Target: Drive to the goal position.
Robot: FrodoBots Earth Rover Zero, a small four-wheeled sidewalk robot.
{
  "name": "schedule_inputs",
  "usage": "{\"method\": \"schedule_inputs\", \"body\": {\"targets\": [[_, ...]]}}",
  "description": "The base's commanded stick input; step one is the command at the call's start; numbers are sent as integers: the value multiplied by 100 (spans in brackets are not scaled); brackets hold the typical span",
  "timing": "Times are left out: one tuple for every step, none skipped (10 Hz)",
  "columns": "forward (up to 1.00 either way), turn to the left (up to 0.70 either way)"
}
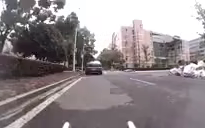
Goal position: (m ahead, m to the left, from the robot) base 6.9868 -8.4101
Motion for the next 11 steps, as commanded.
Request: {"method": "schedule_inputs", "body": {"targets": [[45,0],[45,0],[45,0],[45,0],[45,0],[45,0],[45,0],[45,0],[45,0],[45,0],[45,0]]}}
